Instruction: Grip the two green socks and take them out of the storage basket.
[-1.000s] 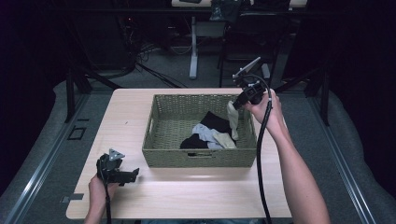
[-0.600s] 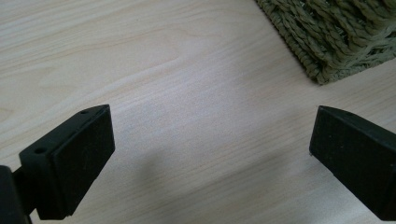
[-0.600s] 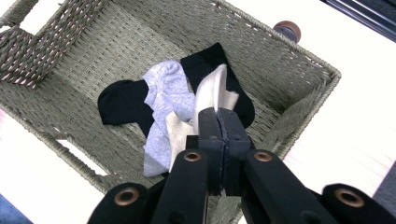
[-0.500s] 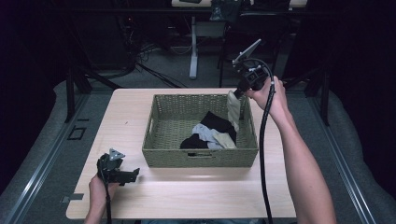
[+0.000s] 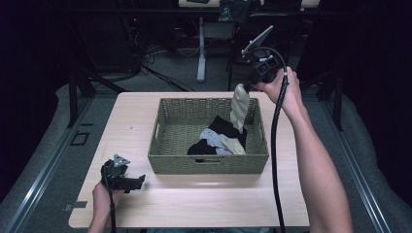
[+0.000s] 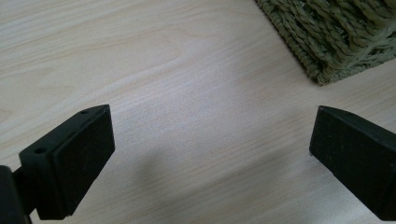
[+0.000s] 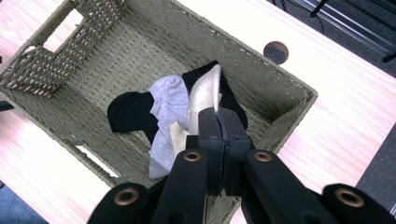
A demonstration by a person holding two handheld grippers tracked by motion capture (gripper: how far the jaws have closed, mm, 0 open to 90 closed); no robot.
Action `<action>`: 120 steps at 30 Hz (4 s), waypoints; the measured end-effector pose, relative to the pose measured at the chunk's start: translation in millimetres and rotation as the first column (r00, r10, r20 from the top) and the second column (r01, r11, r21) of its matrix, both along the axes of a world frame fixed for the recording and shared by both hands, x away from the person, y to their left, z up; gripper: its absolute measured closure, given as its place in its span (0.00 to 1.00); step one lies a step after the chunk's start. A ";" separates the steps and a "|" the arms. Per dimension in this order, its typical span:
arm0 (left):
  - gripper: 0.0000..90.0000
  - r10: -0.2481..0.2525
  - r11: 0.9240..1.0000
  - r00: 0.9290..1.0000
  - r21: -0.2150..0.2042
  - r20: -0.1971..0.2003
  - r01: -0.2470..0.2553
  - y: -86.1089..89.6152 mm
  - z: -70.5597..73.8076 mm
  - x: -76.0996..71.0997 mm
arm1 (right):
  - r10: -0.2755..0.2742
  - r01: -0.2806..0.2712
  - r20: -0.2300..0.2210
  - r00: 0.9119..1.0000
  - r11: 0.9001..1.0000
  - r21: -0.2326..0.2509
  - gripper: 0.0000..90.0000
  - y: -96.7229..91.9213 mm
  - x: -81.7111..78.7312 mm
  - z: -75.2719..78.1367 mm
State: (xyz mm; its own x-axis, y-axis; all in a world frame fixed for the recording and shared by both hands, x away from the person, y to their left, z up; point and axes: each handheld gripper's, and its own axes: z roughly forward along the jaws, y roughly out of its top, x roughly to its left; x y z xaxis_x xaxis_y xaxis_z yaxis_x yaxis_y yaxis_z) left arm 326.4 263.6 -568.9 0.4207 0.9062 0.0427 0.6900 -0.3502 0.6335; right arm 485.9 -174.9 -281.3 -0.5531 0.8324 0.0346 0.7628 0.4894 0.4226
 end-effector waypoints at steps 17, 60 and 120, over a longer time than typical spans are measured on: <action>0.00 0.001 1.000 1.000 -0.005 0.001 -0.001 1.1 0.0 -0.4 | -0.012 0.010 0.062 0.998 1.000 0.024 0.99 -11.0 -10.1 44.2; 0.00 0.005 1.000 1.000 -0.007 0.002 -0.005 1.7 0.5 -0.7 | -0.231 0.230 0.017 0.973 0.972 0.054 0.99 -149.4 -47.9 -40.0; 0.00 0.011 1.000 1.000 -0.010 0.006 -0.010 3.7 0.8 -1.6 | 0.044 -0.045 -0.061 0.997 0.999 -0.010 0.22 3.6 -13.0 -123.7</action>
State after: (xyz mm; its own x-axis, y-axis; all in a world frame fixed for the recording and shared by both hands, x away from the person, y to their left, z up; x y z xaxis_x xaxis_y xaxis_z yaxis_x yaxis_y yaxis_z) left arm 324.8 267.3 -568.2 0.4110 0.9109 0.0358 0.6897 -0.3364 0.6412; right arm 472.9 -171.4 -405.0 -0.5870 0.8074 0.0600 0.7641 0.5279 0.3708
